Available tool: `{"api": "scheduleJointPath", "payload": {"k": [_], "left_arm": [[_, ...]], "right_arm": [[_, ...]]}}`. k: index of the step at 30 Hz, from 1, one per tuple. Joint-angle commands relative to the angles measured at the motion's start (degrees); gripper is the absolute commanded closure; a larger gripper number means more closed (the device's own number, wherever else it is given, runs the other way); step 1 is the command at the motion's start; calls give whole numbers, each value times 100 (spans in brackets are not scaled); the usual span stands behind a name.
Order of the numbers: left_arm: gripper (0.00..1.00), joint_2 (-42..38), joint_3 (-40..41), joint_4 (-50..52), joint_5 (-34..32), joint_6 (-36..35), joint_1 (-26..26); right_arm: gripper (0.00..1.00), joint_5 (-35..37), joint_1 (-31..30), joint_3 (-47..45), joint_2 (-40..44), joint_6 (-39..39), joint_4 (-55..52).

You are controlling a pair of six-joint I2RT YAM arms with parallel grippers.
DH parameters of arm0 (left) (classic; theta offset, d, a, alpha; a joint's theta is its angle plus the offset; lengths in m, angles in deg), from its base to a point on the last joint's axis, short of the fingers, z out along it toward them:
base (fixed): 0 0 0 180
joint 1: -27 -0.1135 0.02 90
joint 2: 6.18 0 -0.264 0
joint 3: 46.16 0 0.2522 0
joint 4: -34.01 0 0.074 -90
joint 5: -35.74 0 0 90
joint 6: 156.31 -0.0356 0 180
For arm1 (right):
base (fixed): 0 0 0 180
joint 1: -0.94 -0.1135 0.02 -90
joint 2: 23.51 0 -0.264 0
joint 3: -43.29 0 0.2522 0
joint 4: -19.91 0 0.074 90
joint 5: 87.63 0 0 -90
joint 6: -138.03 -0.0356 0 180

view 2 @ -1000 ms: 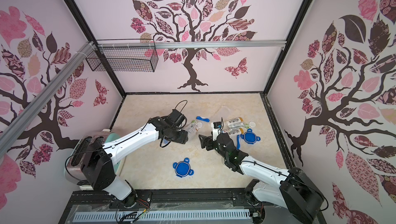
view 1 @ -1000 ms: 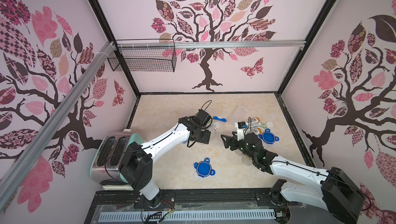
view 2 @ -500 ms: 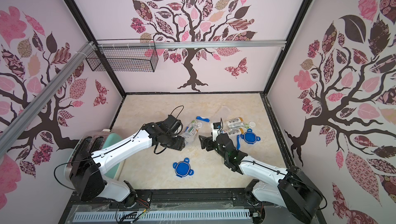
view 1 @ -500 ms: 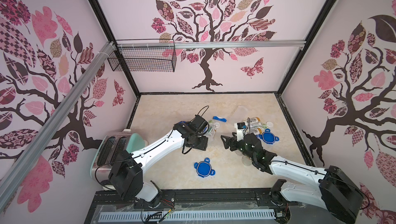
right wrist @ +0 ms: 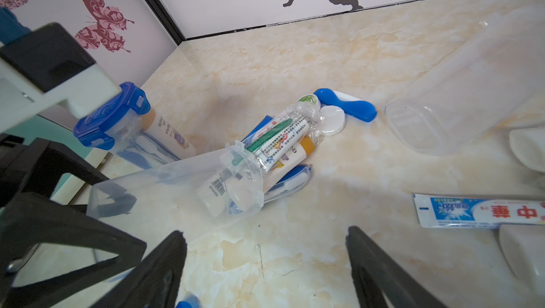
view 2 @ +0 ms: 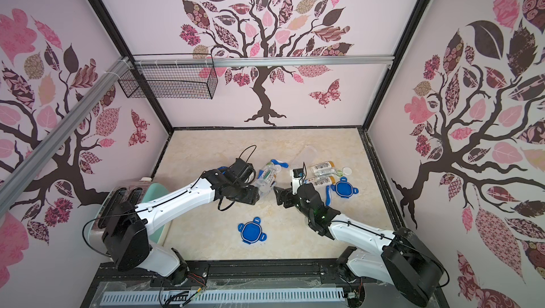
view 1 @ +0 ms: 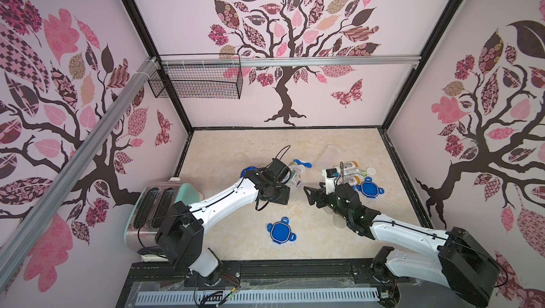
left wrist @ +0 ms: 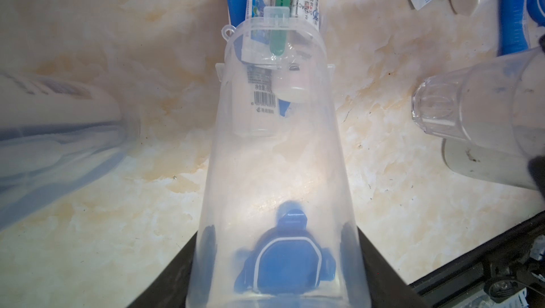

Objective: Take out toiletry kits
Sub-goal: 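Pour the toiletry kits out of the container, then place the container at the center of the board.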

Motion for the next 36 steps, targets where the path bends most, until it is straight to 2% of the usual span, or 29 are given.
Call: {"api": "scheduleJointPath", "payload": {"k": [1,8,19,24,29,36], "left_arm": [[84,-108,-93,-68,43,7,24],[79,-688,215,304,282,-83,76],[79,-1105,641,461,242,136,413],[79,-1413,647,533,177,181,466],[80,-1655,568,397,-157,276,464],[82,-1518,179,6,-406,261,270]], "right_arm": [[12,73,-11,23,-15,49,106],[12,73,-6,29,-25,49,105],[12,81,-12,26,-43,80,110],[12,89,-10,24,-43,77,113],[12,125,-9,3,-8,93,131],[12,237,-10,-31,45,96,133]]}}
